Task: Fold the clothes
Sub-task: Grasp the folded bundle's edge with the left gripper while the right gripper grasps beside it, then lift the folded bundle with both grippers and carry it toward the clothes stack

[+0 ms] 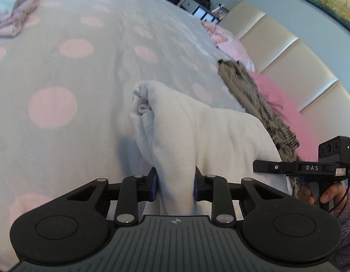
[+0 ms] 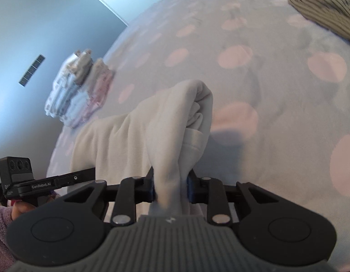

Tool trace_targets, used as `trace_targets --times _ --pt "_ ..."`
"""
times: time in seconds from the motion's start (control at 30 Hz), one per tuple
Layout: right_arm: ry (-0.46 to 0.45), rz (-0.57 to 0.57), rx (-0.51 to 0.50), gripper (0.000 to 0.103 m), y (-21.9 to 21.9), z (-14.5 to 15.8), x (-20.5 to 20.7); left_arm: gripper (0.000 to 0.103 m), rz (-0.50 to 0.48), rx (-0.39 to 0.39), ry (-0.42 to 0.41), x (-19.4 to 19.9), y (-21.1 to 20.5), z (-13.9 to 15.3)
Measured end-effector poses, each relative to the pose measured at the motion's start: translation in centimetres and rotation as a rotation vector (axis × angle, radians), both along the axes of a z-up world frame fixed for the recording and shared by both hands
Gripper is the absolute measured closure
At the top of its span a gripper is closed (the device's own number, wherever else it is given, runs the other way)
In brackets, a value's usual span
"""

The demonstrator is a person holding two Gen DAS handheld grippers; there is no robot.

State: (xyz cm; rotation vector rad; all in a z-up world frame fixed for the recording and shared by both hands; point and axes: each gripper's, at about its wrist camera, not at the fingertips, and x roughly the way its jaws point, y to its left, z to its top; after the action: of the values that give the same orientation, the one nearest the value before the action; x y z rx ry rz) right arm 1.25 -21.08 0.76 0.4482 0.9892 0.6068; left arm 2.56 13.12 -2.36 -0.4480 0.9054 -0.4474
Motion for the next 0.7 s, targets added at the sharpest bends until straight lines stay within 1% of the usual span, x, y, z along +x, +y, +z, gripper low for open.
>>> trace_targets --times 0.17,0.3,0.43,0.57,0.7 --pt "-0.059 0.026 0.053 0.075 2.2 5.3 1.3 0.078 0.040 -0.029 -0.051 0.3 2.5 5.0" --pt "-0.113 0.080 0.074 0.075 5.4 10.0 3.3 0.078 0.072 -0.009 -0.097 1.2 5.3 9.8" --pt "-0.159 0.140 0.082 0.075 10.4 14.6 6.2 0.078 0.116 0.035 -0.132 2.8 8.9 14.8" --pt "-0.180 0.190 0.118 0.075 16.1 18.4 9.6 0.078 0.178 0.091 -0.179 4.2 13.3 19.7" --pt "-0.178 0.233 0.159 0.075 22.2 21.4 13.6 0.078 0.254 0.099 -0.214 5.4 18.7 23.8"
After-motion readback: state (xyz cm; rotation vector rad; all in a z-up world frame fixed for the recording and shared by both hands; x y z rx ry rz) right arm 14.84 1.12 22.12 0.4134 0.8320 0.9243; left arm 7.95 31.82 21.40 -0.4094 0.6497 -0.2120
